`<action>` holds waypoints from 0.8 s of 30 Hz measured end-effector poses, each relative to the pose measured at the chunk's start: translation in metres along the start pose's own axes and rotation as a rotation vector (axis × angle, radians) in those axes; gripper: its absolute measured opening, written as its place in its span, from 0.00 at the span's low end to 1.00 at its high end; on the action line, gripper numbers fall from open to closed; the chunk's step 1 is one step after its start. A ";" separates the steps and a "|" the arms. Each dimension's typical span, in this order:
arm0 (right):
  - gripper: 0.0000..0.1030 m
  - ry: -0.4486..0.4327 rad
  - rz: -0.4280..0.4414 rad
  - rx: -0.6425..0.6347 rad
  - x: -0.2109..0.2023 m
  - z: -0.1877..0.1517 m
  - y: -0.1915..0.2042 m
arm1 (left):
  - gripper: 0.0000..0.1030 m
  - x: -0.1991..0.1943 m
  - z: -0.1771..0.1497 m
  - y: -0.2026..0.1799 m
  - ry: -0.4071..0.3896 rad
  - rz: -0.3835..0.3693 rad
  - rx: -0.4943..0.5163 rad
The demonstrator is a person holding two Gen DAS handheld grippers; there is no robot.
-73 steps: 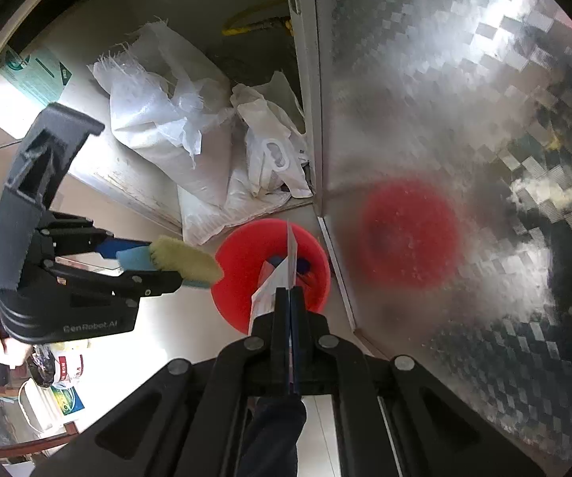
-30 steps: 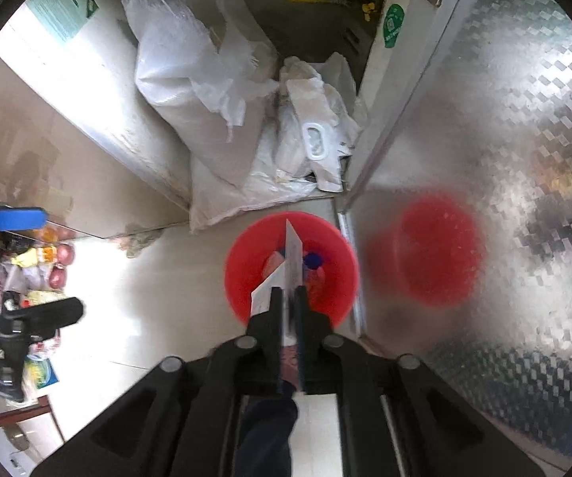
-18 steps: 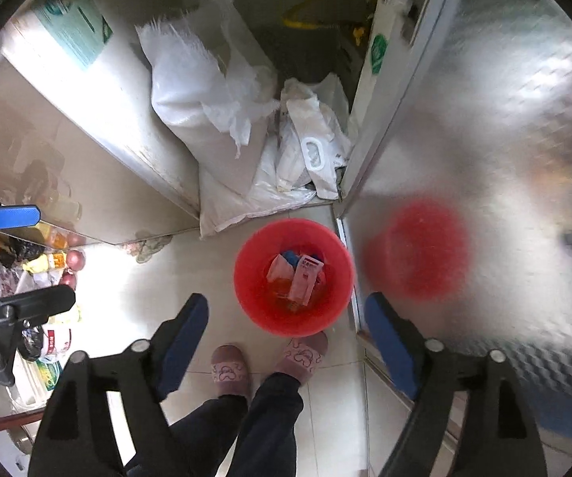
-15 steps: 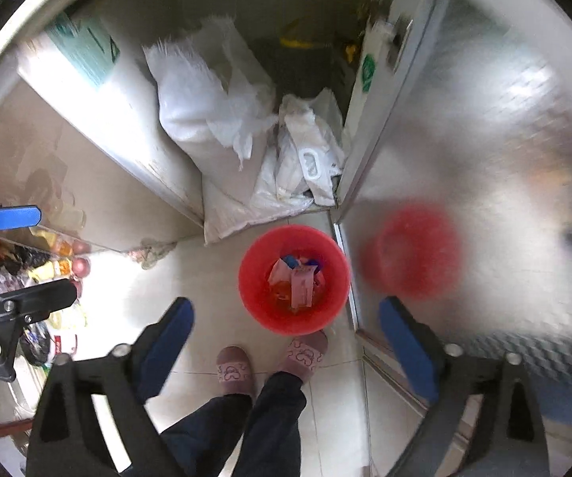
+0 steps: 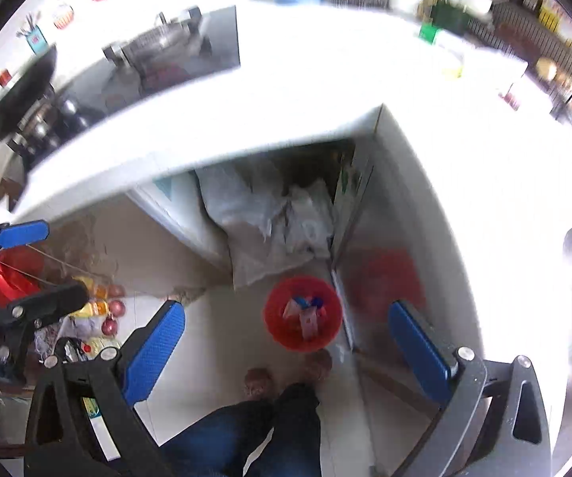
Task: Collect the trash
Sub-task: 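Raise both open tools back up toward the counter items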
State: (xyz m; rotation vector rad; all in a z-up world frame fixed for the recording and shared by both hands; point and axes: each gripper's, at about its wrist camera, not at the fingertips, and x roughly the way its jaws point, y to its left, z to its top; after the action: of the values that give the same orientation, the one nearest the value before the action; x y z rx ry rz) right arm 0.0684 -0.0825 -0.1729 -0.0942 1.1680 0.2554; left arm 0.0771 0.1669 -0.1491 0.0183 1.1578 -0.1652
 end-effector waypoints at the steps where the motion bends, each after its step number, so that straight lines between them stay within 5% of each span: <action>1: 0.99 -0.015 -0.006 -0.006 -0.010 0.002 0.001 | 1.00 -0.010 0.004 -0.002 -0.018 -0.005 0.008; 11: 0.99 -0.169 -0.065 0.037 -0.085 0.016 -0.013 | 1.00 -0.068 0.049 -0.032 -0.130 -0.047 0.118; 24: 0.99 -0.265 -0.147 0.116 -0.125 0.036 -0.062 | 1.00 -0.067 0.118 -0.088 -0.149 -0.090 0.238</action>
State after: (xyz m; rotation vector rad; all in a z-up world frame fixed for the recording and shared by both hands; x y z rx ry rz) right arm 0.0698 -0.1542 -0.0477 -0.0428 0.9056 0.0666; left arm 0.1458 0.0761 -0.0346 0.1616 0.9860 -0.3772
